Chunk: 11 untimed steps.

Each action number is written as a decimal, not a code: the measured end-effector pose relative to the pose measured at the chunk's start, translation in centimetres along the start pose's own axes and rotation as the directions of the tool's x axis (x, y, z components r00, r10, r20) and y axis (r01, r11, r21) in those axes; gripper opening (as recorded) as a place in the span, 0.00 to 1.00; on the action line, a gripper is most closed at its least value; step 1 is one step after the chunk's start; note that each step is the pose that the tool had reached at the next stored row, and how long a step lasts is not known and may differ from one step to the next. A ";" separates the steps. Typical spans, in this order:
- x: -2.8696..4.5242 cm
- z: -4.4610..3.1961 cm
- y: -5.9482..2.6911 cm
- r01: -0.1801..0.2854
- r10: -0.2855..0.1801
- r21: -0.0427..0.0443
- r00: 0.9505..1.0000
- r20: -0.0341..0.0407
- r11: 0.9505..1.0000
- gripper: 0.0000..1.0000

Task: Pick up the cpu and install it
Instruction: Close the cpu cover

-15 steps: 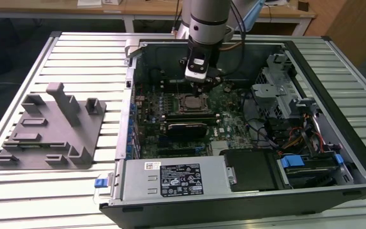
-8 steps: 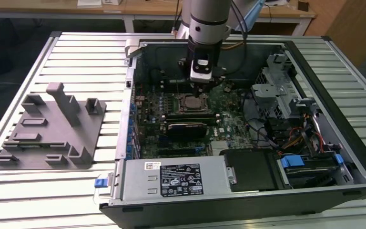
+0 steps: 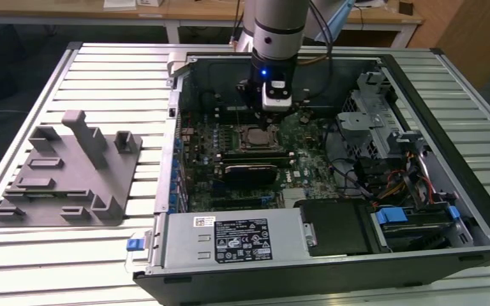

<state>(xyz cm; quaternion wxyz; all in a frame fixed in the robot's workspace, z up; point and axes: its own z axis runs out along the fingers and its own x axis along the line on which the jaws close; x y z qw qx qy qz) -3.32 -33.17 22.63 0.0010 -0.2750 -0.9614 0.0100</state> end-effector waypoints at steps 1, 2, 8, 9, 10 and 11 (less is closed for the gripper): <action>0.00 0.01 0.00 0.018 -0.018 0.000 1.000 0.000 1.000 0.11; 0.00 0.03 0.00 0.036 -0.036 0.000 0.999 0.001 0.999 0.11; 0.00 0.12 0.00 0.156 -0.156 0.000 0.988 0.003 0.988 0.11; 0.00 0.14 0.00 0.174 -0.174 0.000 0.985 0.004 0.985 0.11; 0.00 0.15 0.00 0.191 -0.191 0.000 0.982 0.004 0.982 0.11; 0.00 0.17 0.00 0.209 -0.209 0.000 0.978 0.004 0.978 0.11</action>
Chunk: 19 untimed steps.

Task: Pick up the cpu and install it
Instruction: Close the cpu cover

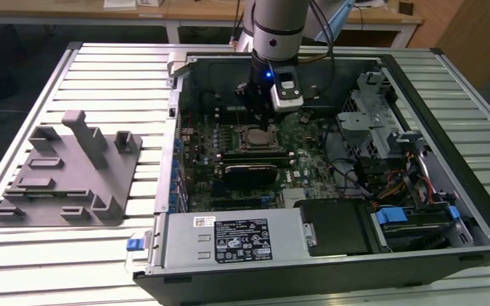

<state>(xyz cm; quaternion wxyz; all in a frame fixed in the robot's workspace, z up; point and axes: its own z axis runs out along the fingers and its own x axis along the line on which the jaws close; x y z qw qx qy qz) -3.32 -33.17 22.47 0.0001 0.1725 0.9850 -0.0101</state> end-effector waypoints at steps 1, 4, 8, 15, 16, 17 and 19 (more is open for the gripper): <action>0.00 0.02 0.00 0.020 -0.020 0.000 1.000 0.000 1.000 0.11; 0.00 0.07 0.00 0.073 -0.073 0.000 0.997 0.002 0.997 0.11; 0.00 0.15 0.00 0.146 -0.146 0.000 0.989 0.003 0.989 0.11; 0.00 0.28 0.01 0.270 -0.270 0.000 0.963 0.006 0.963 0.11; 0.00 0.30 0.00 0.285 -0.285 0.000 0.958 0.006 0.958 0.11; 0.02 0.32 0.00 0.293 -0.293 0.000 0.956 0.006 0.956 0.11; 0.10 0.37 -0.03 0.298 -0.298 0.000 0.954 0.006 0.954 0.11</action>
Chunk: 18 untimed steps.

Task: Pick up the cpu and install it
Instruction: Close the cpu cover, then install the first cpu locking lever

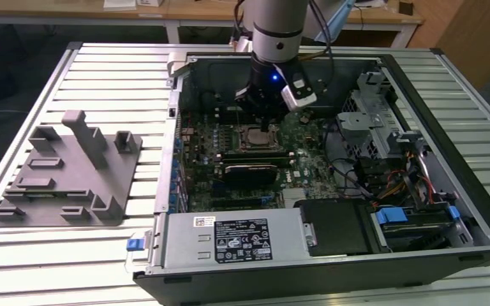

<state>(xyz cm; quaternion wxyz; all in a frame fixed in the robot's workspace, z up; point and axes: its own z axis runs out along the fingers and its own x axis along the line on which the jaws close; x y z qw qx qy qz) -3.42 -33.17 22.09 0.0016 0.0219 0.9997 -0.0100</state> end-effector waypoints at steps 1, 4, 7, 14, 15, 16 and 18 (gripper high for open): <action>0.03 0.03 0.00 0.000 0.000 0.000 1.000 0.000 1.000 0.11; 0.09 0.15 -0.01 0.000 0.000 0.000 1.000 0.000 1.000 0.11; 0.23 0.33 -0.04 -0.009 0.009 0.000 1.000 0.000 1.000 0.11; 0.57 0.44 -0.05 -0.024 0.024 0.000 1.000 -0.001 1.000 0.11; 0.57 0.45 -0.05 -0.024 0.024 0.000 1.000 0.000 1.000 0.11; 0.62 0.45 -0.06 -0.024 0.024 0.000 1.000 0.000 1.000 0.11; 0.66 0.44 -0.06 -0.024 0.024 0.000 1.000 -0.001 1.000 0.11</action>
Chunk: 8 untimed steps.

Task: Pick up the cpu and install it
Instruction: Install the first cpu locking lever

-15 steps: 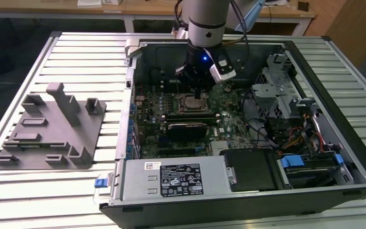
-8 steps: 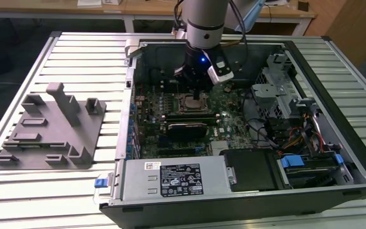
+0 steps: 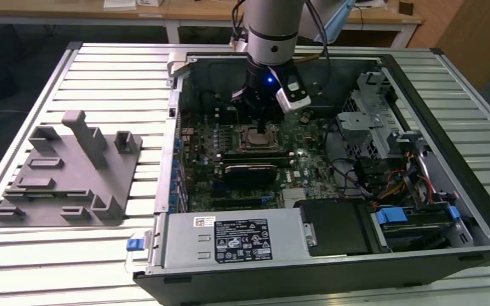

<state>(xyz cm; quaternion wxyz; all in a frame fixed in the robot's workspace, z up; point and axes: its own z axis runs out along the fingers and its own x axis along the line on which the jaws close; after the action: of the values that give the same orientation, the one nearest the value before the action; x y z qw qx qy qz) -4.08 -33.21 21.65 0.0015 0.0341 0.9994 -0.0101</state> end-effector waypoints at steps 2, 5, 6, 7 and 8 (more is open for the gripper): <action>0.00 0.00 0.00 0.000 0.000 0.000 1.000 0.000 1.000 0.11; 0.01 0.00 0.00 0.000 0.000 0.000 1.000 0.000 1.000 0.11; 0.02 0.00 0.00 0.000 0.000 0.000 1.000 0.000 1.000 0.11; 0.02 0.00 0.00 0.000 0.000 0.000 1.000 0.000 1.000 0.11; 0.05 0.00 0.00 0.000 0.000 0.000 1.000 0.000 1.000 0.11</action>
<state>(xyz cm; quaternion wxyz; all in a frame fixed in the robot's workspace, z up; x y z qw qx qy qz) -4.13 -33.21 21.65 0.0015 0.0342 0.9994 -0.0101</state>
